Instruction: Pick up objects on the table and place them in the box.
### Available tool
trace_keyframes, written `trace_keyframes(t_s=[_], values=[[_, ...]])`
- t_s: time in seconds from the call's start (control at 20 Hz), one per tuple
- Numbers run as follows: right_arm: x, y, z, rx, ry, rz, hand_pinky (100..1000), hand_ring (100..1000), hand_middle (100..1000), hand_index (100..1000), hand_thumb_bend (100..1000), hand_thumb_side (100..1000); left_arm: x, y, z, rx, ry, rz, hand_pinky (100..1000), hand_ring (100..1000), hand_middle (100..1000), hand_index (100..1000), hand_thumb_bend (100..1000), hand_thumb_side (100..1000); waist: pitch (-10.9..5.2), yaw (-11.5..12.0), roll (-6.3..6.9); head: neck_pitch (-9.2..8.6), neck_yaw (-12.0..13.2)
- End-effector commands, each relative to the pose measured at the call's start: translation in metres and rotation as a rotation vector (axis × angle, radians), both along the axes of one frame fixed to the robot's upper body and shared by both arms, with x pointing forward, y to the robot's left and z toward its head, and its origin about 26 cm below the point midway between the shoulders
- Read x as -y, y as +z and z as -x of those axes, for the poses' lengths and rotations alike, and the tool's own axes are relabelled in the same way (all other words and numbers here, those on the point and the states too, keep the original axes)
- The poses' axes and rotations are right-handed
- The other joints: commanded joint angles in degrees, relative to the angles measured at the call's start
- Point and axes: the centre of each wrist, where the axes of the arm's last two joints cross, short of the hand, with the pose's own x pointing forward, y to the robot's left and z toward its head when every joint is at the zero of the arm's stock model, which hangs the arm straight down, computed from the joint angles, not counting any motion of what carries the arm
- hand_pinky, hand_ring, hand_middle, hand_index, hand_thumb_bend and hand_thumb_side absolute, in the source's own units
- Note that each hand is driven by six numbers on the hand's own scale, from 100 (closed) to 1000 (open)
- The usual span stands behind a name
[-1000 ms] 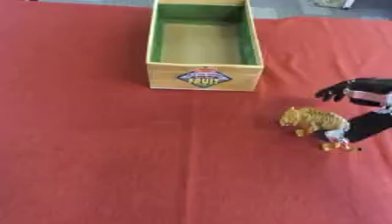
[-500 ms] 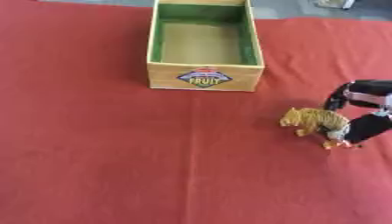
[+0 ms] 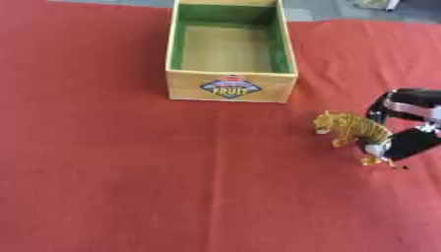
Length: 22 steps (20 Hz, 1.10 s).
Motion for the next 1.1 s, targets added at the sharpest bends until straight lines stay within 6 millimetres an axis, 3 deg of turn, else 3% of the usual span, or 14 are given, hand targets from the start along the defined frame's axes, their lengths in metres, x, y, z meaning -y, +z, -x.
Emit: trace_keyframes(t_s=[0.05, 0.15, 0.3, 0.85, 1.0, 1.05, 1.1], values=[[0.001, 0.010, 0.002, 0.026, -0.015, -0.010, 805, 706, 540, 566, 100, 225, 0.001, 0.009, 0.003, 0.032, -0.003, -0.013, 598, 585, 556, 784, 100, 725, -0.97, 0.1, 0.03, -0.49, 0.1], [0.001, 0.010, 0.001, 0.025, -0.025, -0.024, 802, 700, 533, 558, 100, 138, 0.001, 0.009, 0.003, 0.032, -0.003, -0.013, 598, 585, 556, 784, 100, 725, -1.00, 0.2, -0.01, -0.54, 0.1], [0.001, 0.009, 0.001, 0.016, -0.038, -0.044, 794, 685, 516, 538, 100, 100, 0.002, 0.009, 0.003, 0.033, -0.006, -0.012, 598, 585, 556, 785, 100, 728, -1.07, 0.2, -0.04, -0.69, 0.2], [-0.002, 0.017, 0.003, 0.077, -0.084, -0.123, 773, 643, 467, 476, 100, 133, 0.001, 0.009, 0.003, 0.030, -0.005, -0.011, 597, 585, 557, 786, 100, 725, -1.31, -0.1, 0.03, -0.90, 0.2], [-0.005, 0.024, 0.005, 0.114, -0.087, -0.153, 765, 625, 455, 439, 100, 173, 0.001, 0.008, 0.003, 0.027, -0.005, -0.012, 596, 585, 557, 786, 100, 725, -1.40, -0.2, 0.03, -0.95, 0.2], [-0.006, 0.026, 0.005, 0.123, -0.089, -0.164, 762, 620, 451, 427, 100, 259, 0.001, 0.008, 0.003, 0.027, -0.004, -0.012, 596, 585, 557, 786, 100, 724, -1.42, -0.3, 0.03, -0.98, 0.2], [-0.007, 0.028, 0.005, 0.136, -0.091, -0.177, 757, 610, 439, 399, 100, 208, 0.000, 0.008, 0.003, 0.026, -0.002, -0.012, 596, 585, 558, 786, 100, 724, -1.45, -0.3, 0.03, -1.00, 0.2]])
